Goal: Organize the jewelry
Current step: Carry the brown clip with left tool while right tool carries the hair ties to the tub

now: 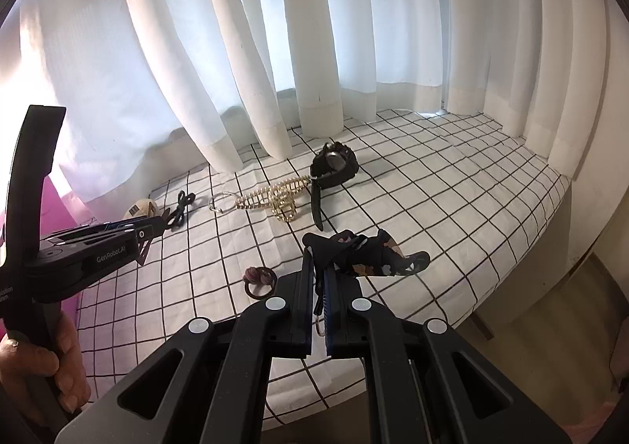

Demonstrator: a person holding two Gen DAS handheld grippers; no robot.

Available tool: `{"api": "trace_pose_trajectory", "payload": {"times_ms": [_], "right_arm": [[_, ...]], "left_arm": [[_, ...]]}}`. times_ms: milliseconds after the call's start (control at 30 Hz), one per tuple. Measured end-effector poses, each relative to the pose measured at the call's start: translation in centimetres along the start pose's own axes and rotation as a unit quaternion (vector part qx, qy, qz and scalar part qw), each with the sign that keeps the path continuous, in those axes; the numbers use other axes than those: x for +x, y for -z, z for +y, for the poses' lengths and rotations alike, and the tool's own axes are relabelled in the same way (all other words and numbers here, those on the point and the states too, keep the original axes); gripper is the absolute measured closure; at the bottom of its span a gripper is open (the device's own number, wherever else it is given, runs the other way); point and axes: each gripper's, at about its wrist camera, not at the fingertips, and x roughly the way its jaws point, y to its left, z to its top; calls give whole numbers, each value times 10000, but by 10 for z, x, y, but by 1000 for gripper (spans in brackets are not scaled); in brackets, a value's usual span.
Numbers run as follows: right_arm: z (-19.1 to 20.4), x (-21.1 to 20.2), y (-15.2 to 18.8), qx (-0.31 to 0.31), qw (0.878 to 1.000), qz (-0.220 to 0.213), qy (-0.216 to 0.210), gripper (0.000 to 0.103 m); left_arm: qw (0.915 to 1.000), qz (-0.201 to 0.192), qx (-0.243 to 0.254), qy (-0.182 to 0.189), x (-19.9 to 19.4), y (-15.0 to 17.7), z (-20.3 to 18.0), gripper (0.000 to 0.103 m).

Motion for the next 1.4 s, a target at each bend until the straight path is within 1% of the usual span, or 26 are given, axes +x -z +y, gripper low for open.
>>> {"api": "trace_pose_trajectory", "payload": {"times_ms": [133,233,300,367,433,533,633,733,900,1000,1100,1200,1267,1367,1400], "right_arm": [[2,-8,-26,-248,9992,-122,-272,99],[3,-7,-48,-504,9966,-170,-628,99],[6,-5,-64,-754,9925,-225,-939,99],[10,0,-82,-1078,9855,-245,-1286,99],[14,6,-101,-1374,9759,-227,-1682,99],[26,12,-129,-1814,9561,-273,-2287,98],[44,16,-150,-2205,9319,-303,-2864,98],[68,20,-165,-2528,9065,-272,-3370,98],[121,15,-175,-2924,8608,-150,-4164,98],[158,4,-174,-3074,8335,-83,-4590,98],[201,-11,-171,-3344,8066,-114,-4872,98],[245,-23,-170,-3519,7736,63,-5270,98],[275,-25,-166,-3695,7540,158,-5429,98],[321,-31,-159,-3929,7330,394,-5539,98],[336,-30,-154,-4022,7258,504,-5558,98]], "left_arm": [[9998,-119,-148,-89,-21,-8,0,88],[9991,-220,-307,-183,-34,-15,-1,88],[9978,-318,-484,-331,-44,-20,1,88],[9953,-406,-741,-482,-55,-25,3,88],[9910,-457,-1028,-719,-66,-30,5,88],[9807,-545,-1536,-1080,-82,-34,11,88],[9651,-723,-2018,-1507,-101,-35,16,88],[9474,-814,-2437,-1908,-120,-31,24,88],[9130,-873,-3011,-2612,-158,-17,47,88],[8951,-899,-3265,-2901,-179,-7,66,88],[8781,-864,-3517,-3128,-194,5,86,87],[8582,-840,-3863,-3275,-208,20,108,87],[8450,-830,-4087,-3347,-218,32,122,87],[8265,-707,-4420,-3414,-224,49,144,87],[8210,-672,-4547,-3387,-225,55,151,87]]}}
